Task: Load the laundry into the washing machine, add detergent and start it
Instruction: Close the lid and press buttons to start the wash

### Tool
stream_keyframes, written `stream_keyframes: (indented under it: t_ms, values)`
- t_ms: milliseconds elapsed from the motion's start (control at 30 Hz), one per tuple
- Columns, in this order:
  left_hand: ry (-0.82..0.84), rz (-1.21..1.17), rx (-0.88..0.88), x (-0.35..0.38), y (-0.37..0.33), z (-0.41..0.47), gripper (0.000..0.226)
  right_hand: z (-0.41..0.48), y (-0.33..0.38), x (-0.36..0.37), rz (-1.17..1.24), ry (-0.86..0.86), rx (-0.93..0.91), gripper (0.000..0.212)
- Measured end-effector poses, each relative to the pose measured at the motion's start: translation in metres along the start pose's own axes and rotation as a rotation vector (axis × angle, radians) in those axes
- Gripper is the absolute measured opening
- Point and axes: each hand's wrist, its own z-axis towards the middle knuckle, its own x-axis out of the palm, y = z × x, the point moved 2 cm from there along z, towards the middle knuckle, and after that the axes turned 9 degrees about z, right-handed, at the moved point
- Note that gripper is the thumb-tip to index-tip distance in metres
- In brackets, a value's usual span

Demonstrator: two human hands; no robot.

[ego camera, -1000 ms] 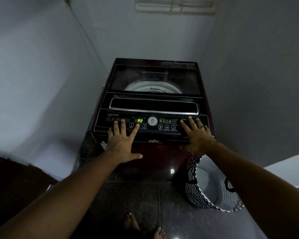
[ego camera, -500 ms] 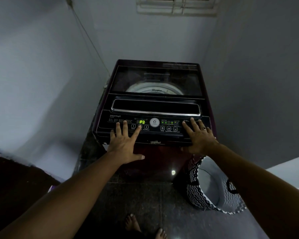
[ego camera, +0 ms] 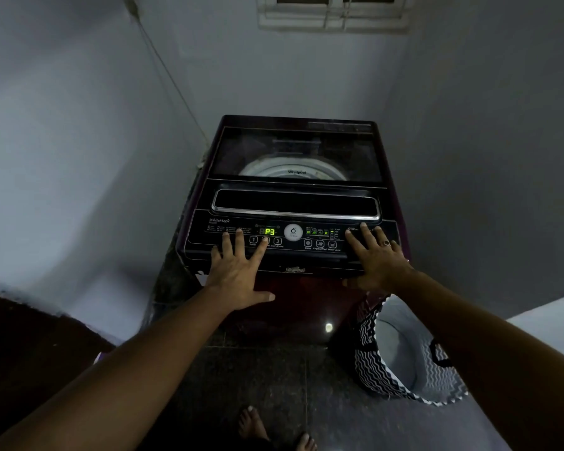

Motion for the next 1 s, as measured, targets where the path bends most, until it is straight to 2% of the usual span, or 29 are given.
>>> stream_keyframes:
  t_ms: [400, 1000]
  values:
    - [0.074, -0.004, 0.013, -0.015, -0.022, 0.006, 0.128, -0.001, 0.001, 0.000, 0.004, 0.007, 0.005, 0.125]
    - [-0.031, -0.063, -0.066, -0.004, -0.027, 0.001, 0.125, -0.002, 0.001, 0.000, 0.017, -0.011, 0.003, 0.126]
